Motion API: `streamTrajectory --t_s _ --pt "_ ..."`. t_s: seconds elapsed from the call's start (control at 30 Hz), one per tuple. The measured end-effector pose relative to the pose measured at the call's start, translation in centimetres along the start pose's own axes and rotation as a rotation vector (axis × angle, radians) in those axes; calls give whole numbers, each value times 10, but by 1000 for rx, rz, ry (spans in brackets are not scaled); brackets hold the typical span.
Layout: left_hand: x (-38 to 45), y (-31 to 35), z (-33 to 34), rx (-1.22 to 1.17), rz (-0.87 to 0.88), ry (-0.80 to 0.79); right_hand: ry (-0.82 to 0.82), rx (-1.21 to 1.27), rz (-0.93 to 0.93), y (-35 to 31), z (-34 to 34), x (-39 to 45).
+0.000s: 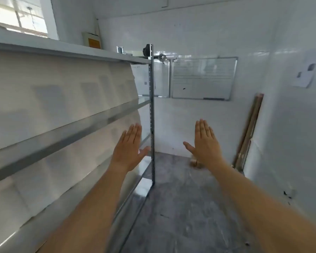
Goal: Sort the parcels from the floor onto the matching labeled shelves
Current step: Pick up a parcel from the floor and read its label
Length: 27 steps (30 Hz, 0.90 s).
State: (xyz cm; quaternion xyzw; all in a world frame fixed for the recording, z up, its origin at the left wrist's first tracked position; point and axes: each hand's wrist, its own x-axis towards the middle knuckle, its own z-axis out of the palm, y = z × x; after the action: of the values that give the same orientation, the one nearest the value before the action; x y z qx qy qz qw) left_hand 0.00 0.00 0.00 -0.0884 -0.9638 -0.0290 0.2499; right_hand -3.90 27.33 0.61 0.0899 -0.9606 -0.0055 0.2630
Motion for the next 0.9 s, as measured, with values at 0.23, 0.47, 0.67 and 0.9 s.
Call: streamTrajectory --t_s 0.23,0.47,0.67,0.9 --pt "58 57 36 -46 95 51 -48 -91 43 56 10 12" --pt "88 80 65 -63 134 -13 -94 -81 94 82 36 20" --pt "113 88 107 -70 187 -59 -152 -67 120 85 74 31" --pt "162 65 158 -118 193 -86 -212 -43 142 65 129 75"
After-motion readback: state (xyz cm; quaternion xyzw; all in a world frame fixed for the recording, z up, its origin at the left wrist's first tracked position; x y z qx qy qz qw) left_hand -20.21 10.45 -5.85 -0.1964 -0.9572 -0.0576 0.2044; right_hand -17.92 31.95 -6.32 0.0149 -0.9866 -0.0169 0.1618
